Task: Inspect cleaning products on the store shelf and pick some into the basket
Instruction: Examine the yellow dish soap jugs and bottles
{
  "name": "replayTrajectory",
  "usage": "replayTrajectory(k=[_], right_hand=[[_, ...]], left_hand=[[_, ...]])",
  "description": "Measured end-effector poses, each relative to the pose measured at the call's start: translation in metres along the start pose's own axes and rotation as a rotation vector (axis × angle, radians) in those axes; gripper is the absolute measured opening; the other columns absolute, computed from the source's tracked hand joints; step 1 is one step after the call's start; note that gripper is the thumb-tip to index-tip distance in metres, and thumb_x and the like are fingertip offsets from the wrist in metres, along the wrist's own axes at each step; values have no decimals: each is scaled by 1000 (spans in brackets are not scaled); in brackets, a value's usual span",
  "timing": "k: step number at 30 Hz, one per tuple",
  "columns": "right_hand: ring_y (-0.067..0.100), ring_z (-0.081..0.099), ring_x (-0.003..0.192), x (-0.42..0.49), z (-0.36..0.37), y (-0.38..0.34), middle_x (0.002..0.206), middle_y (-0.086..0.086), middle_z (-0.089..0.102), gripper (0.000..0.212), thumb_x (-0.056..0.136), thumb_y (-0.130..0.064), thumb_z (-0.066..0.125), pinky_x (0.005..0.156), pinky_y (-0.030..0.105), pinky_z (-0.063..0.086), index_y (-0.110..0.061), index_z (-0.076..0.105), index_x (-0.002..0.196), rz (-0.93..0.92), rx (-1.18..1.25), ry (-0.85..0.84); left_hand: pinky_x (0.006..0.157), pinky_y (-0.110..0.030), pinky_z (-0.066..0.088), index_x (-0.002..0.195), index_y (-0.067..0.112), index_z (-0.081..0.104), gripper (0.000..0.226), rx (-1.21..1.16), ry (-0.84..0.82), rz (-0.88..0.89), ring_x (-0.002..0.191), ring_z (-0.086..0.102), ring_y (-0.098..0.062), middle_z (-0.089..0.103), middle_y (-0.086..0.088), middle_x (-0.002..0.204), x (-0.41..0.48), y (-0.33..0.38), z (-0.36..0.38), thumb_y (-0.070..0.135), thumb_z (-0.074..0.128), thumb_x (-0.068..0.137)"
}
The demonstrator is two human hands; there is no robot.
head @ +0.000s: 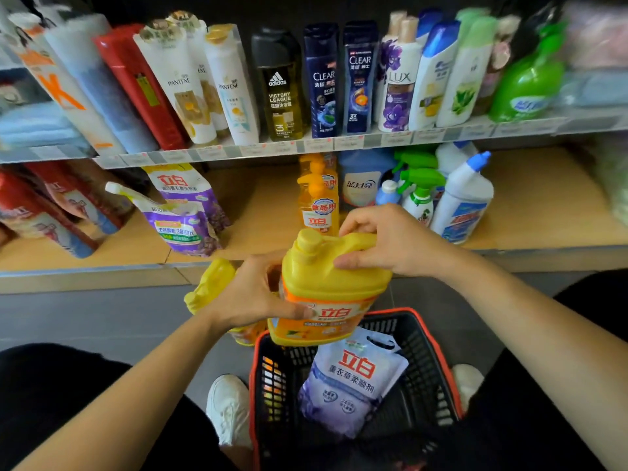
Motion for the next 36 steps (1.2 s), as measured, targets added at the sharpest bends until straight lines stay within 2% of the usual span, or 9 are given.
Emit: replayTrajectory(k=[3, 7, 9, 13, 20, 26, 31, 33, 36], right_hand=[[0, 64, 78, -3, -3, 4, 81, -6, 71, 34, 67, -35, 91, 63, 12, 46, -17, 72, 88, 0, 21, 41], [-6, 60, 77, -4, -6, 1, 74, -17, 67, 30, 64, -39, 92, 62, 10, 43, -22, 75, 83, -21, -90, 68], [-2, 59, 80, -4, -8, 2, 75, -16, 65, 30, 64, -41, 92, 64, 15, 43, -23, 74, 82, -19, -155, 60], [3, 57, 75, -2, -9, 2, 73, -18, 61, 40, 58, -51, 92, 59, 16, 39, -24, 70, 77, -8, -321, 66], [7, 57, 72, -1, -13, 7, 70, -14, 61, 50, 55, -70, 83, 55, 26, 40, -27, 65, 71, 19, -473, 70], [3, 48, 61, 0, -9, -1, 60, -8, 54, 39, 61, -50, 90, 55, 19, 35, -23, 63, 66, -19, -245, 39], [-2, 48, 61, 1, -3, -4, 59, -12, 52, 37, 60, -42, 93, 54, 14, 37, -26, 59, 62, -24, -200, -11], [-4, 49, 61, 2, -1, -3, 59, -14, 52, 37, 60, -42, 93, 55, 14, 37, -28, 59, 62, -23, -203, -21], [-5, 51, 59, 1, -3, -1, 58, -13, 53, 36, 60, -44, 93, 52, 14, 37, -28, 60, 62, -17, -202, 2]], left_hand=[[91, -23, 55, 123, 24, 65, 66, 15, -30, -28, 110, 69, -11, 73, 10, 119, 7, -5, 11, 14, 96, 65], [96, -26, 53, 133, 21, 58, 71, -59, 0, 0, 121, 63, -15, 67, 7, 129, 13, 0, 20, 28, 87, 68], [100, -30, 52, 134, 19, 60, 62, -92, 51, 60, 126, 60, -19, 64, 2, 133, 16, 7, 19, 27, 82, 77], [95, -25, 52, 118, 16, 70, 30, -72, 108, 91, 115, 65, -14, 72, 5, 121, 20, 13, 22, 17, 73, 88], [83, -16, 49, 111, 17, 69, 24, -66, 94, 78, 97, 64, 1, 72, 17, 104, 24, 18, 23, 18, 72, 87], [84, -23, 52, 111, 14, 64, 24, -119, 32, 87, 103, 63, -10, 70, 9, 106, 22, 26, 13, 12, 67, 88], [95, -56, 49, 112, 2, 61, 27, -215, -123, -27, 115, 57, -47, 67, -26, 116, 19, 18, 13, 6, 66, 85], [90, -52, 52, 112, -1, 61, 30, -222, -122, -39, 108, 63, -43, 69, -23, 112, 18, 17, 13, 7, 69, 85], [83, -30, 55, 112, 2, 67, 33, -149, -9, 2, 98, 68, -17, 74, -3, 105, 14, 22, 15, 17, 74, 85]])
Point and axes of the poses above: each hand's wrist, its own x-axis towards the middle knuckle, its own z-axis out of the palm, y = z × x, the point moved 6 cm from there along x, towards the middle knuckle
